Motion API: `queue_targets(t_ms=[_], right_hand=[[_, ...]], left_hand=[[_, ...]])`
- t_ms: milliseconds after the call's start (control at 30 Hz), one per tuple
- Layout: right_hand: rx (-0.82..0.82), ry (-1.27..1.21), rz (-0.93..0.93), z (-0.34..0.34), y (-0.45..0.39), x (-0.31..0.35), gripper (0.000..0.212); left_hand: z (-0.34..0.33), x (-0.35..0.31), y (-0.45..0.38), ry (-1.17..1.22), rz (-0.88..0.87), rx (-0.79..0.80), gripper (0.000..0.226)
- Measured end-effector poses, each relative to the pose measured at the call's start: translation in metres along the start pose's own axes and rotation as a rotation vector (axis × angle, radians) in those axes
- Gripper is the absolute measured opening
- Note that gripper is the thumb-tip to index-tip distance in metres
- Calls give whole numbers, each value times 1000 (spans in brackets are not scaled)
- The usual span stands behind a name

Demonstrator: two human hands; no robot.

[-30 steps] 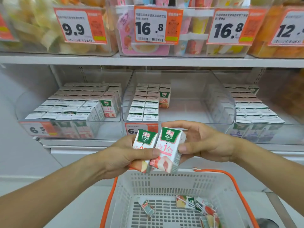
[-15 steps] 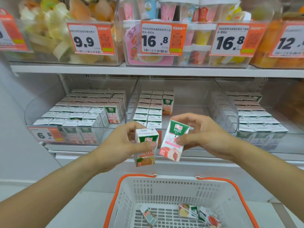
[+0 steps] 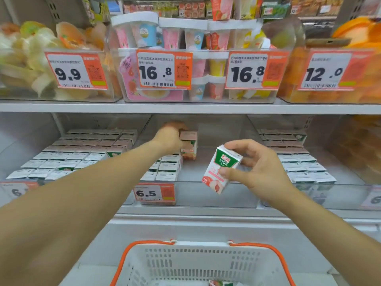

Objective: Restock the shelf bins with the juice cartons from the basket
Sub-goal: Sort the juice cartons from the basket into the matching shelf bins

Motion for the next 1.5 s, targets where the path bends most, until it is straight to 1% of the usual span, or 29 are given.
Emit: queue_targets(t_ms=[67,133,200,300,367,400,433,500,533,567,600,633,667,700,733,767,833,900,967,1000,1100,1167,1200,1233,1300,1400,1500], right_hand=[[-4,-2,-10,1,0,-2,47],[10,-7,-26,1,0,-5,47],[32,-3,-31,1,0,-7,47],[45,-8,-39,0,1,-8,46],[41,-8,-47,-2,1,-7,48],[37,-9,-52,-3,1,-6,49],[31,-11,-56,-4,0,-6,51],[23,-14,-53,-9,0,-5,52],[24,-13,-49,-13,-1,-4,52],[33,-11,-43,-18,-1,-2,52],[53,-8,-32,-24,-1,-1,50],[81,-6,-13,-32,0,1,49],[112,2,12,-40,1,2,47],[140,16,39,-50,3,5,45],[160,33,62,-61,5,7,44],[175,51,79,-72,6,8,43],[228,85,104,-93,8,10,42],[338,50,88,-111,8,12,47],[386,83,59,-118,2,11,51],[366,183,66,-116,-4,7,48],[257,573,109,-106,-19,-11,29],[223,672,105,-101,-21,-25,23],[217,691,113,-100,-21,-30,21],[214,699,128,-100,-21,-34,18],[213,698,157,-99,-21,-38,14],[221,697,165,-99,-18,-39,11],[242,672,152,-99,-15,-40,12]], left_hand=[[-13,5,-14,-99,25,18,49],[-22,5,-22,-195,14,60,50],[-28,3,-26,-295,13,85,45],[-34,1,-29,-380,-7,71,37],[-30,1,-23,-418,-41,43,44],[-26,2,-16,-360,-60,12,45],[-19,1,-6,-234,-74,-20,42],[-1,-7,24,76,-121,-61,25],[10,-12,42,211,-138,-31,20],[22,-16,61,338,-143,44,23],[33,-19,80,454,-145,162,31],[42,-20,97,520,-151,288,42],[50,-19,112,521,-171,368,50],[57,-17,125,477,-196,394,54],[63,-11,136,433,-208,381,55],[69,-5,144,410,-205,365,52],[80,10,157,443,-170,390,40],[94,29,168,496,-131,436,32],[110,51,174,518,-117,404,30],[117,62,176,534,-109,346,30],[135,95,171,569,-40,86,30],[137,117,160,552,30,-59,30],[134,127,153,521,66,-100,30],[128,138,145,483,101,-117,29],[110,157,129,393,154,-99,27],[83,177,109,153,184,-67,26],[69,181,94,-59,181,-13,35]])
Point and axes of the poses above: each hand's wrist, its own y-axis away from the middle knuckle, its own z-axis out of the back of the hand, x = y × z, the point moved 1 cm from there along -y, towards the middle knuckle, and after that the axes turned 10 degrees about -y, right-handed, at the moved point
